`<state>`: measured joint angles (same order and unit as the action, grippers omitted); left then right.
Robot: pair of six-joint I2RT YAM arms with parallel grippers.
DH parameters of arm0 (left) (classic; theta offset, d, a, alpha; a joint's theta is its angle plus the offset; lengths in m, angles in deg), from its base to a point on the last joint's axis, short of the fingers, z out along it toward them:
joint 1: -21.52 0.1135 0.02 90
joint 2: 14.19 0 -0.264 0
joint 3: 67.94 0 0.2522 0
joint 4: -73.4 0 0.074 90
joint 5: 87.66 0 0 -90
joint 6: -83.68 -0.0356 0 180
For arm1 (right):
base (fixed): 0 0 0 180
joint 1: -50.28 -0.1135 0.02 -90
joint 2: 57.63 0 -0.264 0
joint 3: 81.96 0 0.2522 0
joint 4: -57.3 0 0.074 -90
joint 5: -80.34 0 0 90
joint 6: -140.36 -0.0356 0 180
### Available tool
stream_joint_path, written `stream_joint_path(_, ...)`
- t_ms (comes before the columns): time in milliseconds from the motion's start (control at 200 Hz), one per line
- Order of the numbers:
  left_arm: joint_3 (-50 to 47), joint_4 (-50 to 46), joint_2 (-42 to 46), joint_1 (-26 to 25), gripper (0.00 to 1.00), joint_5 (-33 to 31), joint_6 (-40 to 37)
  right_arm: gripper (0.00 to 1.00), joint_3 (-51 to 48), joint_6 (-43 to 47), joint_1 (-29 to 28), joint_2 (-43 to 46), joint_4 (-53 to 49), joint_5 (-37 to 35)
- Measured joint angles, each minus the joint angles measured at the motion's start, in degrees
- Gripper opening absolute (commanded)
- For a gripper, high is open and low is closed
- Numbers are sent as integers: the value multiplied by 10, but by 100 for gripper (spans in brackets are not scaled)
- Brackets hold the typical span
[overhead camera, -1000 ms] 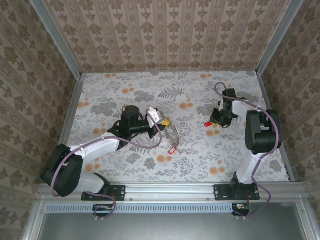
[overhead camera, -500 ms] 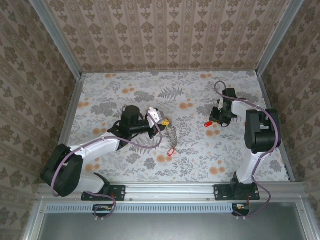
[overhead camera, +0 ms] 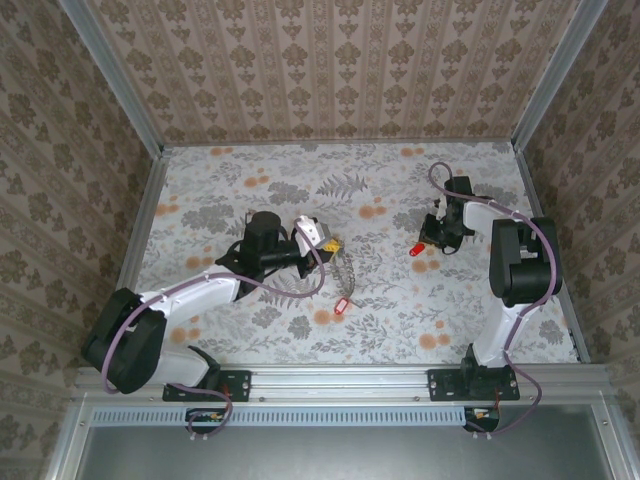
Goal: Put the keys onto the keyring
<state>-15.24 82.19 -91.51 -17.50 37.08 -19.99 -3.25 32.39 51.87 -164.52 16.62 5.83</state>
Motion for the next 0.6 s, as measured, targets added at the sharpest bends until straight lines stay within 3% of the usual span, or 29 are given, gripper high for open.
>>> stream_joint_path(600, 0, -3, 0, -7, 0, 0, 0, 17, -1, 0, 0, 8, 0, -1)
